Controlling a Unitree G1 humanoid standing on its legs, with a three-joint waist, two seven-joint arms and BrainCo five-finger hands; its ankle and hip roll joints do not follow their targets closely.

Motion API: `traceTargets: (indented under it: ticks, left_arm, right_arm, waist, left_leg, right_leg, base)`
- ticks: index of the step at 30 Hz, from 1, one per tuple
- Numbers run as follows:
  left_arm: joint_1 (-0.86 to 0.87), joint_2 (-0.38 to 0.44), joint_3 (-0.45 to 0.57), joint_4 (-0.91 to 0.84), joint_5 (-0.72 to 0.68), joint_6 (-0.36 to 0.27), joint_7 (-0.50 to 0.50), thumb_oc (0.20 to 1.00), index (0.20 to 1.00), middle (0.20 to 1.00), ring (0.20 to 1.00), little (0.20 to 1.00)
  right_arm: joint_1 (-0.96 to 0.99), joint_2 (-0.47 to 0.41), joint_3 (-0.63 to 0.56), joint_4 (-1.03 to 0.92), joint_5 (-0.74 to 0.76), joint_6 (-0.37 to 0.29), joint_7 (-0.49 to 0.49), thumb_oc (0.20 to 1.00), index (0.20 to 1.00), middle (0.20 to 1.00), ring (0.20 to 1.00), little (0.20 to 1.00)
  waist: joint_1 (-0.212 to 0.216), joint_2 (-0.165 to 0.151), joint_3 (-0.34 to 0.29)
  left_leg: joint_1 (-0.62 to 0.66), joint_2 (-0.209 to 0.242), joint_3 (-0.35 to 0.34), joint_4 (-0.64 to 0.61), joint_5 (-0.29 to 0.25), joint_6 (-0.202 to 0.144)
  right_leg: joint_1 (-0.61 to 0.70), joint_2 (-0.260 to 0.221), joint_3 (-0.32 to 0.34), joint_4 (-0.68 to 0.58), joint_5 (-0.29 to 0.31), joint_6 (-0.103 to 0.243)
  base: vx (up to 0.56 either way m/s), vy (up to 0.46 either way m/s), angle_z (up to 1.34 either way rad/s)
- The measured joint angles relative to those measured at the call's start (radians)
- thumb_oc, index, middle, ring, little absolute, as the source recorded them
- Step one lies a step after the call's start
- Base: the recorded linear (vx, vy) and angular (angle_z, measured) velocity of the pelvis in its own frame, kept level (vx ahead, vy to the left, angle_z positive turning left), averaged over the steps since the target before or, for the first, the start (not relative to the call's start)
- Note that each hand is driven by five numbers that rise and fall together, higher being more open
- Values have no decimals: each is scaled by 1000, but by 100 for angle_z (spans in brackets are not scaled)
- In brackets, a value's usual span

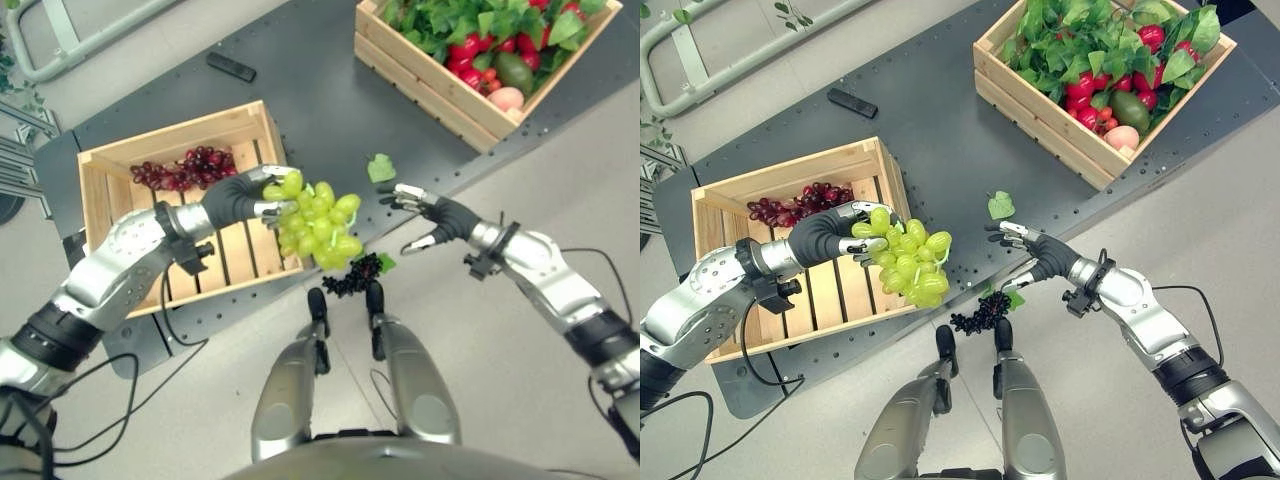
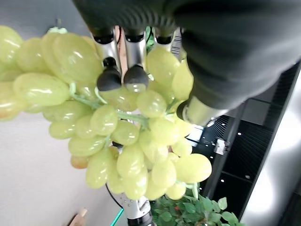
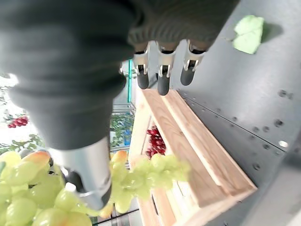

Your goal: Pick up the fruits from the basket on one side to the basket on the other side

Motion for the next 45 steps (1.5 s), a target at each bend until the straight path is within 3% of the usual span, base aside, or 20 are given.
traceTargets:
  ticks: [8,21,45]
  left_arm:
    - [-39,-7,-75,4,1,-3,11,200,200,200,200,200]
    - [-39,-39,-80,36,2,-5,29,200,200,200,200,200]
    - [-73,-168,-88,79,10,-25,65,200,200,200,200,200]
  right_arm:
    - [-32,7,103,-1,101,51,63,1000,1000,1000,1000,1000]
    - [-55,56,176,2,119,71,76,1000,1000,1000,1000,1000]
    - [-91,237,252,105,166,91,76,1000,1000,1000,1000,1000]
  waist:
    - [0,-6,-23]
    - [1,-16,-56]
    - [2,-16,-58]
  left_leg:
    - [5,0,-2,4,0,0]
    - [5,0,-7,4,-1,-1]
    - [10,-1,-26,7,0,-1]
  right_leg:
    - [2,-2,-3,13,-4,-1]
    - [3,-2,-8,19,-10,-4]
    - [18,-4,-23,16,-12,-3]
  base:
    - [7,-5,1]
    - [0,0,0]
    - [-1,-1,1]
